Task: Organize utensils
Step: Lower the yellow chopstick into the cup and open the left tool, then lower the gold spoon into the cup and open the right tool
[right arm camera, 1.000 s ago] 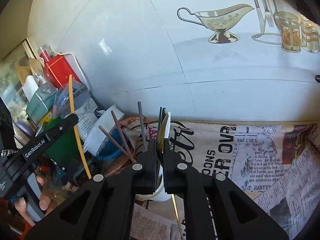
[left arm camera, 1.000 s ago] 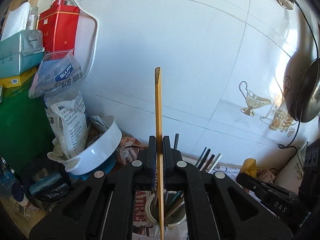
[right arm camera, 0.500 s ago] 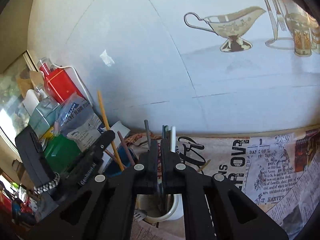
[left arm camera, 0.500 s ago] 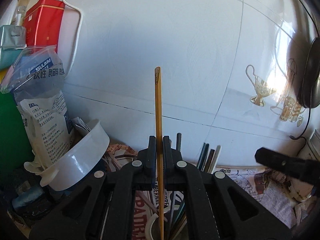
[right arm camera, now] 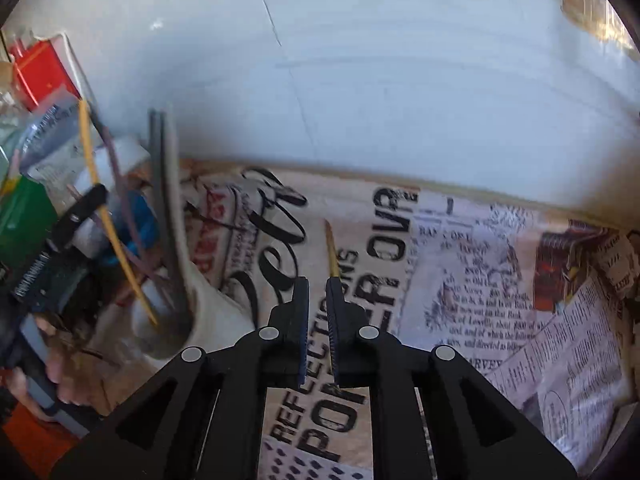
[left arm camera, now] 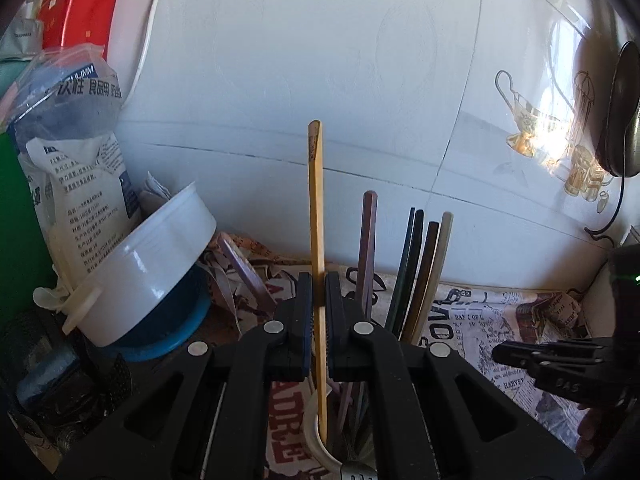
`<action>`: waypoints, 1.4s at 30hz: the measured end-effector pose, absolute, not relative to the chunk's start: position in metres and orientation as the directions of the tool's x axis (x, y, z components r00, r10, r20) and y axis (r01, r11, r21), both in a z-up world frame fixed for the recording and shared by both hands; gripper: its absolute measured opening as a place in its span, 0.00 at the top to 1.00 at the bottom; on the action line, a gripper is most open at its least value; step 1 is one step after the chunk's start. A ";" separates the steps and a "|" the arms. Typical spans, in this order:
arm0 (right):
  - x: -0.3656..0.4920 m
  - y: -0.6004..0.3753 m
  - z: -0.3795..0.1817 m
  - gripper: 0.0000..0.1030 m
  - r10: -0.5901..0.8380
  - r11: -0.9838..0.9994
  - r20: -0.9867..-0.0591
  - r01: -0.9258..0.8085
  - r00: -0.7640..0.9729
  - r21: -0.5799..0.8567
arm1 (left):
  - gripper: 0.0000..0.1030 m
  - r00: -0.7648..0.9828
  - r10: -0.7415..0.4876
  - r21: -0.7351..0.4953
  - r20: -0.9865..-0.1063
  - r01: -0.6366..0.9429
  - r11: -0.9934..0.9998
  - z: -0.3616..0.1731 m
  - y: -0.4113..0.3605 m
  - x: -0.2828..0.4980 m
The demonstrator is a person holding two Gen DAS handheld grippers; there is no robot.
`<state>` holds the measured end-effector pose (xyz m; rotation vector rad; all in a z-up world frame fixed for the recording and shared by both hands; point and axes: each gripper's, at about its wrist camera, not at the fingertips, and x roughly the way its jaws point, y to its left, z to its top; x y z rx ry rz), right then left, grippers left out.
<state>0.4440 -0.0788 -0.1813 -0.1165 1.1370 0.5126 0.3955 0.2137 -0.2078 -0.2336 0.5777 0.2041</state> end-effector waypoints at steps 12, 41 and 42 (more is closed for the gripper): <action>0.478 -0.055 -0.259 0.85 0.241 0.873 -0.953 -0.471 0.184 0.129 | 0.96 0.720 0.065 -0.102 -0.691 -0.186 0.977 -0.217 0.195 0.383; 0.413 -0.059 -0.224 0.96 0.419 0.850 -0.883 -0.435 0.211 0.299 | 0.83 0.642 0.017 -0.152 -0.767 -0.207 0.966 -0.175 0.191 0.335; 0.410 -0.060 -0.218 0.96 0.425 0.847 -0.877 -0.440 0.224 0.298 | 0.83 0.641 0.016 -0.155 -0.767 -0.209 0.965 -0.174 0.192 0.334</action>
